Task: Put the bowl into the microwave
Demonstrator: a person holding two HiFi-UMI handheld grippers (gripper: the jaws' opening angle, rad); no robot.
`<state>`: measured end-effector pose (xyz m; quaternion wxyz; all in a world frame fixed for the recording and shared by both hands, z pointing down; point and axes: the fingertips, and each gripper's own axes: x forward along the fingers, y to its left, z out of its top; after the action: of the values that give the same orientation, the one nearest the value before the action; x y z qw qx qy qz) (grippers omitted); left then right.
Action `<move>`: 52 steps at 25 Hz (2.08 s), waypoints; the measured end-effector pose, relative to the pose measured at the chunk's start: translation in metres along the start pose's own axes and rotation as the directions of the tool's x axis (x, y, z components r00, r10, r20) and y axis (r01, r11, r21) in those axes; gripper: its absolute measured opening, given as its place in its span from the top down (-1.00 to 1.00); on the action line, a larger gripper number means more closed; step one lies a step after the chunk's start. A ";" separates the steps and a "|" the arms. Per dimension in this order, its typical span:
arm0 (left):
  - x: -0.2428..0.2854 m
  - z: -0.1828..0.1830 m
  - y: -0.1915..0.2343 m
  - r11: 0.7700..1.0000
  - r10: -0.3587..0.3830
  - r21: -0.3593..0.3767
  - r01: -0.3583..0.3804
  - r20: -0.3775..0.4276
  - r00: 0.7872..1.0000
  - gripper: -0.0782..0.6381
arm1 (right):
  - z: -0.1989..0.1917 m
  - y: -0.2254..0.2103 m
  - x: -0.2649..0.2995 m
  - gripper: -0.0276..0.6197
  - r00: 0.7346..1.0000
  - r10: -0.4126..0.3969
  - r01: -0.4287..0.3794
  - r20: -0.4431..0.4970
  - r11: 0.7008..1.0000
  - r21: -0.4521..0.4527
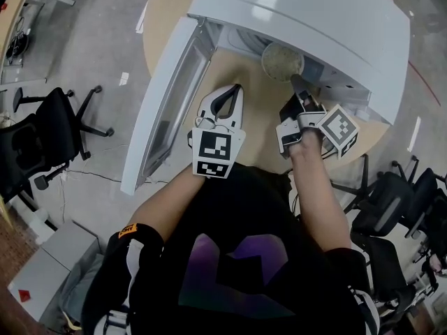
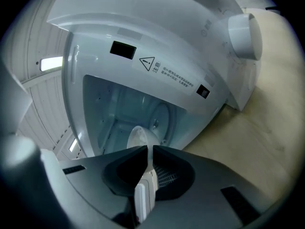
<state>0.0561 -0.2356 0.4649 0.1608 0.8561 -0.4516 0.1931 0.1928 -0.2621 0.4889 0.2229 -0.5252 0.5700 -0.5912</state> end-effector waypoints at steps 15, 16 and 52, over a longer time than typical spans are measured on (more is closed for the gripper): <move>0.029 0.023 0.013 0.999 0.045 0.005 -0.046 0.012 0.999 0.65 | 0.027 0.000 0.061 0.77 0.993 0.029 -0.038 0.119 0.996 0.079; 0.031 0.024 0.015 0.999 0.049 0.002 -0.049 0.012 0.999 0.65 | 0.026 -0.004 0.063 0.77 0.993 0.016 -0.025 0.116 0.997 0.078; 0.046 0.057 0.021 0.999 0.035 -0.015 -0.034 0.060 0.998 0.65 | 0.039 -0.003 0.087 0.76 0.975 0.025 -0.040 0.221 0.997 0.062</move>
<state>0.0728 -0.3046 0.4393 0.1497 0.8526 -0.4722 0.1666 0.1971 -0.3534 0.5156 0.3113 -0.5703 0.5307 -0.5443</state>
